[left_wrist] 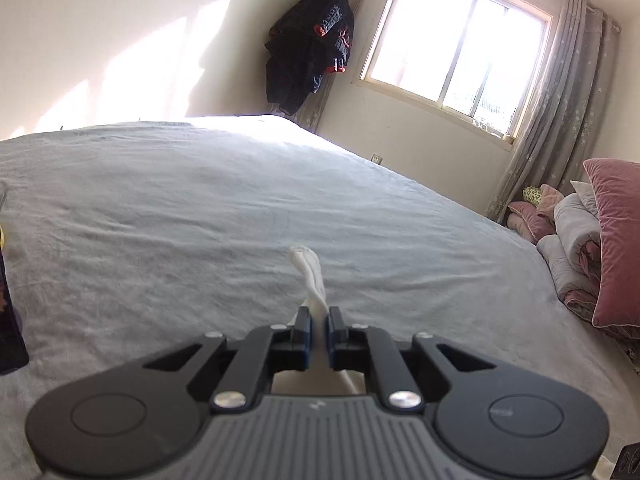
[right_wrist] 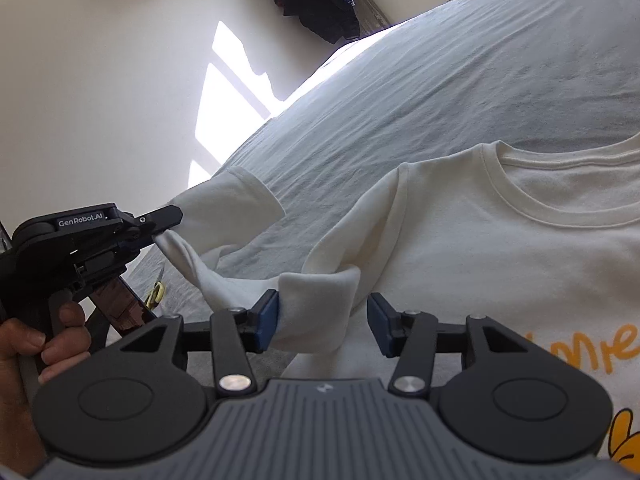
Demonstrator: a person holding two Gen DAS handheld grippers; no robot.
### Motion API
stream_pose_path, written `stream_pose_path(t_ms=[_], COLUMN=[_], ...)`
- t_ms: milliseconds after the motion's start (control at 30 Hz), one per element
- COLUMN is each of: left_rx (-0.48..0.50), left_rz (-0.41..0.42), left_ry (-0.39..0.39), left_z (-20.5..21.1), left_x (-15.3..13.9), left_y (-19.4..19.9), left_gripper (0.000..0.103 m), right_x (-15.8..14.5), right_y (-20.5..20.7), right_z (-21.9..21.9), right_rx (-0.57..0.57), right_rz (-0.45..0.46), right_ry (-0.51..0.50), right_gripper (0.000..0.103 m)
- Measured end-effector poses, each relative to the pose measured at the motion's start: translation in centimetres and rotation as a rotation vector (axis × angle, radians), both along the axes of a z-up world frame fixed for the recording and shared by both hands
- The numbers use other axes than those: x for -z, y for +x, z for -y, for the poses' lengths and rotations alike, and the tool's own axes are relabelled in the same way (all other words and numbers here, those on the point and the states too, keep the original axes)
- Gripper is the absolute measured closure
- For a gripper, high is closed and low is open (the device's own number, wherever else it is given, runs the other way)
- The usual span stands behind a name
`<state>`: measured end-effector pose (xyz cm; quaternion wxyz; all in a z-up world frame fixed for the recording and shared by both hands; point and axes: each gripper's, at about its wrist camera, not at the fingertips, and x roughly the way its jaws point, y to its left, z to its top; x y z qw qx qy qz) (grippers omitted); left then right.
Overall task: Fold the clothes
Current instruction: 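Pull the sleeve outward with the left gripper to straighten it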
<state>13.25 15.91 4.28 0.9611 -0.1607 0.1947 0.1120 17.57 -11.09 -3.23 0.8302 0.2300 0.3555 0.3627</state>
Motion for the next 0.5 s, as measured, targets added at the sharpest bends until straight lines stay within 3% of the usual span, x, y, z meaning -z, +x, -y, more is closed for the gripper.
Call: stream_pose_path(t_ms=[233,400,500], left_rx=[-0.174,-0.192,-0.183], left_rz=[0.15,0.229,0.219], left_ry=[0.185,0.209,0.191], left_z=[-1.0,-3.0,-4.5], left_x=[-1.4,-1.1,-0.1], left_y=[-1.3,-2.0,-2.2], left_gripper=[0.095,0.095,0.094], right_x=[-0.9,0.0,0.5], right_y=[-0.4,-0.1,0.0], right_z=[0.9,0.5,-0.3], right_rx=[0.093,0.104,0.097], right_rz=[0.093,0.067,0.056], right_ry=[0.053,0.013,-0.04], right_gripper=[0.051,0.05,0.051])
